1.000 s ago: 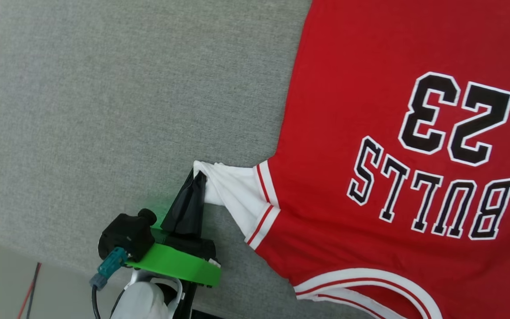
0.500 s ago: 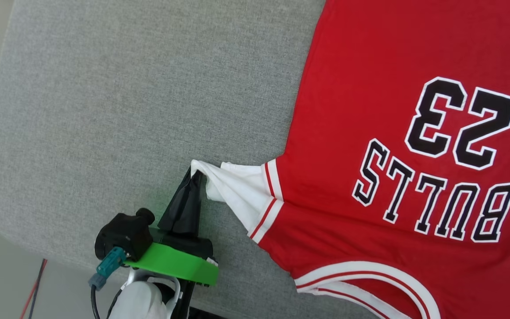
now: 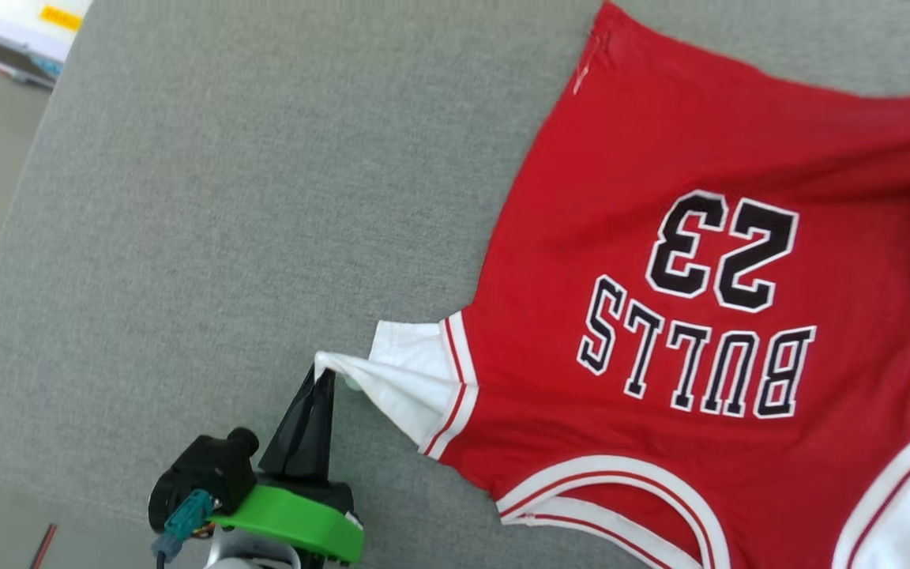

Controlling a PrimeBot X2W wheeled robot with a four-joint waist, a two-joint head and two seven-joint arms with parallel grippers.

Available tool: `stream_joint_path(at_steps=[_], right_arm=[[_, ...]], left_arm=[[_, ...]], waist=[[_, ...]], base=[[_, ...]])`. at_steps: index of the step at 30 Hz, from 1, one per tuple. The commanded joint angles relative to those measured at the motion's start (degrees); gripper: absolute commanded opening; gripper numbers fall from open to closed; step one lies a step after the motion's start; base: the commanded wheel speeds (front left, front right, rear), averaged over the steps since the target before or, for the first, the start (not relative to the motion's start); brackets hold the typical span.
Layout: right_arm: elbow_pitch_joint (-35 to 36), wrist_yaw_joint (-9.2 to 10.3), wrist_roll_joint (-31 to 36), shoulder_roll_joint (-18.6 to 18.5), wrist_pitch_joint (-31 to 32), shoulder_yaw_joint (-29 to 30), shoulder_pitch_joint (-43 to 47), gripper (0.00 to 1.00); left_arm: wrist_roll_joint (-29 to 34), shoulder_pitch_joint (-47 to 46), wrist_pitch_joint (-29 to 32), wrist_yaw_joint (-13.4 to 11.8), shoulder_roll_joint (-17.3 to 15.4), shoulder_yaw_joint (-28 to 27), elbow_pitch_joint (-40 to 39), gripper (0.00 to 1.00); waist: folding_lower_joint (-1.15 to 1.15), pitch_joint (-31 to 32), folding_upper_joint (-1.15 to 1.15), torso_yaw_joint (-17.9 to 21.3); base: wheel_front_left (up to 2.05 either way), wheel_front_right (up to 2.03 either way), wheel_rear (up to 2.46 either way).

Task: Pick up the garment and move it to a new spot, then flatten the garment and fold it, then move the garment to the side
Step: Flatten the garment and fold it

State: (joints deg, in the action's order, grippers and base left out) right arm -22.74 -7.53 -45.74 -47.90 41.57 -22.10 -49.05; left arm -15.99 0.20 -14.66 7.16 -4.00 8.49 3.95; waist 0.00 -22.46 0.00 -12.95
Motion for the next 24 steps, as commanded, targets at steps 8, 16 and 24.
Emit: stream_joint_path(at_steps=[8,16,24], right_arm=[[7.5,0.04,-5.6,-4.9,-6.1,2.9,17.9,0.00],[11.0,0.04,-7.9,-3.2,-11.4,11.8,37.7,0.00],[14.7,0.04,-5.7,7.1,-12.1,22.3,60.4,0.00]], left_arm=[[0.2,3.6,-0.3,0.2,-1.7,-2.1,1.8,0.00],[0.0,6.1,-0.3,0.2,-2.4,-3.8,2.6,0.00],[0.2,7.3,-0.3,0.2,-2.5,-4.5,3.7,0.00]], waist=[[0.00,9.2,0.00,8.5],[0.00,11.8,0.00,11.4],[0.00,13.3,0.00,12.5]], base=[[0.00,0.00,0.00],[0.00,0.00,0.00],[0.00,0.00,0.00]])
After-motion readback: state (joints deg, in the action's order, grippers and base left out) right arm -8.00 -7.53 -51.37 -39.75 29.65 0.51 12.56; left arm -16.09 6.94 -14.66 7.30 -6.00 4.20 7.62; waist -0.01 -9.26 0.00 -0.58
